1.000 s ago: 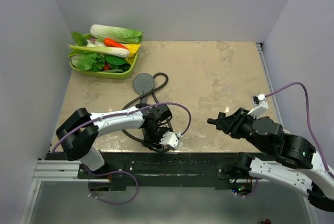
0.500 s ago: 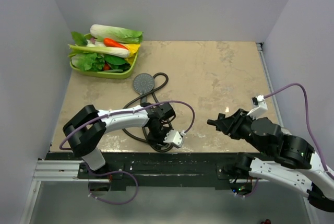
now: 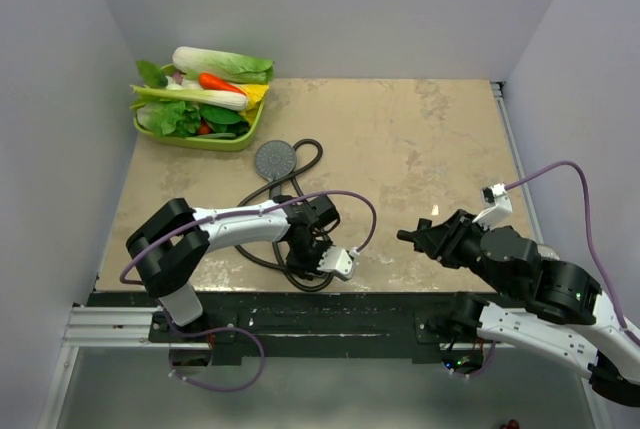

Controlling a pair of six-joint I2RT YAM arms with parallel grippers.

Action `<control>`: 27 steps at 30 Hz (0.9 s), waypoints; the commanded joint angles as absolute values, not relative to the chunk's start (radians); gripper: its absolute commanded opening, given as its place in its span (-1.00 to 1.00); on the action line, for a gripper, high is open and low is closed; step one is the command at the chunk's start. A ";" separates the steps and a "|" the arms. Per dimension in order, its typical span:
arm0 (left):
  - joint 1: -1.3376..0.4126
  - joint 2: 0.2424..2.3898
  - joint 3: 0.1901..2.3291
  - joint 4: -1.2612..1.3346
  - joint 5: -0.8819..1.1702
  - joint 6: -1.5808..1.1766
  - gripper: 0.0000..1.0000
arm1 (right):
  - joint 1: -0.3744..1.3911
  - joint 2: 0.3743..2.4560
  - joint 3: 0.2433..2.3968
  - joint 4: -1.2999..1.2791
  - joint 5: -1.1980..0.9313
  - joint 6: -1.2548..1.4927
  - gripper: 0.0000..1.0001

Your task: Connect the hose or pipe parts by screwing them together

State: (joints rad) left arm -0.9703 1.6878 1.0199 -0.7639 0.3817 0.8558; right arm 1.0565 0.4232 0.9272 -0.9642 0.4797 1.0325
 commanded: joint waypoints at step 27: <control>-0.983 1.732 1.046 -0.693 0.419 0.733 0.01 | 1.066 0.374 0.942 -0.923 0.509 1.066 -1.00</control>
